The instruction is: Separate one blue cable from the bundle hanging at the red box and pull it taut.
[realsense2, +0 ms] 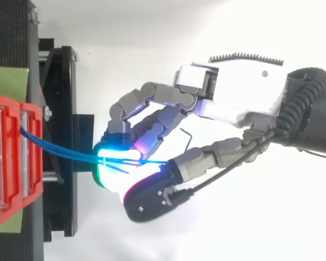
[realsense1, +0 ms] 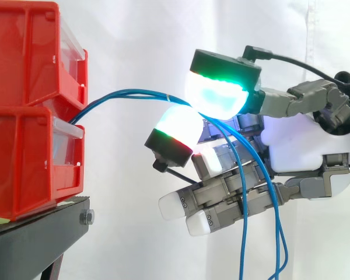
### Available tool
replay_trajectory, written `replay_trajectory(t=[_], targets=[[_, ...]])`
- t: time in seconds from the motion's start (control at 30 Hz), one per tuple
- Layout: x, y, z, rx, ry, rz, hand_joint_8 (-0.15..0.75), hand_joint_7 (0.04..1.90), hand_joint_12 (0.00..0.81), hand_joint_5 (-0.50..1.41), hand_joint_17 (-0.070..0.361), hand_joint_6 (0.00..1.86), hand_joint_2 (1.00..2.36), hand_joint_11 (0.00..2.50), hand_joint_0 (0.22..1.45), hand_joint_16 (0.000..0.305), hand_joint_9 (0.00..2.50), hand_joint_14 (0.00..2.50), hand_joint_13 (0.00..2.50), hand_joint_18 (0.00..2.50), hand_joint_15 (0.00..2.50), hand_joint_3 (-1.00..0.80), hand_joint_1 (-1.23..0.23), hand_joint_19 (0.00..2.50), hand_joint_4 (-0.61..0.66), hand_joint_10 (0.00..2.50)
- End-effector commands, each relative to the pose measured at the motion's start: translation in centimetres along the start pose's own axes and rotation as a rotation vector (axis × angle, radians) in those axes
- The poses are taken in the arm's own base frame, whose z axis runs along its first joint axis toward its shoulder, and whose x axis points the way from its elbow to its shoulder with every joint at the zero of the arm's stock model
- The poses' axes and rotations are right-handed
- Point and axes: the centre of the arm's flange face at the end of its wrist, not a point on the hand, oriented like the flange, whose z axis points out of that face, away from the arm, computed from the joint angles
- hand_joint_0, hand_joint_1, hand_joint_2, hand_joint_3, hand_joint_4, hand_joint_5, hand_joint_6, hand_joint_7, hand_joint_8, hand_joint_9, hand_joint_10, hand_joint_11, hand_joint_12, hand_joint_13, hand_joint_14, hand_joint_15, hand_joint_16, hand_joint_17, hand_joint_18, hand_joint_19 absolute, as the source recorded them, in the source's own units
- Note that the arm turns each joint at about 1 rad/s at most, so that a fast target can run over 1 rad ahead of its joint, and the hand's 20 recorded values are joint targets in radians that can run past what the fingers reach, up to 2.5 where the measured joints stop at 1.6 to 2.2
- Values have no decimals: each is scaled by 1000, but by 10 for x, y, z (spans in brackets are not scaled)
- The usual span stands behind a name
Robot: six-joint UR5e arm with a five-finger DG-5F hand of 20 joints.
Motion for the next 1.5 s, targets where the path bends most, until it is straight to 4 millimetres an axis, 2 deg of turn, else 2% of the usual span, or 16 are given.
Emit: replay_trajectory(t=[0.0, 0.1, 0.27, 0.37, 0.47, 0.67, 0.77, 1.1, 1.27, 1.47], targets=[[0, 1, 0, 0, 0, 0, 266, 1005, 246, -215, 63, 929, 1000, 724, 654, 28, 1035, 9, 722, 581, 235, -500, -887, 265, 19, 19], [-1, -1, 0, 1, -2, 0, 279, 977, 255, -216, 66, 926, 1000, 714, 572, 29, 1028, 10, 729, 577, 239, -500, -849, 276, 45, 22], [-3, 0, 0, 0, -3, 0, 297, 943, 267, -213, 70, 922, 1000, 704, 525, 31, 1032, 10, 734, 585, 242, -500, -754, 285, 77, 19], [-4, 0, 0, 0, -6, 0, 298, 956, 270, -210, 70, 915, 1000, 696, 547, 31, 1035, 9, 738, 580, 240, -500, -652, 294, 76, 23], [-4, -1, 0, 1, -5, 0, 293, 1028, 263, -205, 67, 912, 1000, 706, 634, 30, 1044, 10, 733, 564, 253, -500, -550, 312, 52, 21], [-3, 0, 0, 0, -3, 0, 310, 1123, 274, -203, 72, 932, 1017, 707, 667, 32, 1031, 10, 730, 573, 252, -313, -684, 326, 41, 19], [-4, 0, 0, 0, -5, 0, 307, 1103, 276, -207, 73, 943, 1018, 702, 687, 32, 1022, 10, 732, 579, 251, -303, -708, 318, 0, 21], [-5, 0, 0, 0, -8, 8, 287, 1114, 265, -218, 69, 955, 1009, 710, 780, 31, 1028, 10, 736, 572, 252, -415, -785, 321, -99, 21], [-8, 0, 0, 2, -12, 23, 284, 1092, 261, -220, 66, 952, 1000, 710, 796, 30, 1045, 12, 746, 574, 253, -500, -800, 309, -107, 19], [-10, 2, 1, -1, -16, 27, 273, 1082, 250, -216, 64, 947, 1000, 719, 815, 28, 1054, 10, 756, 586, 252, -500, -862, 287, -99, 21]])
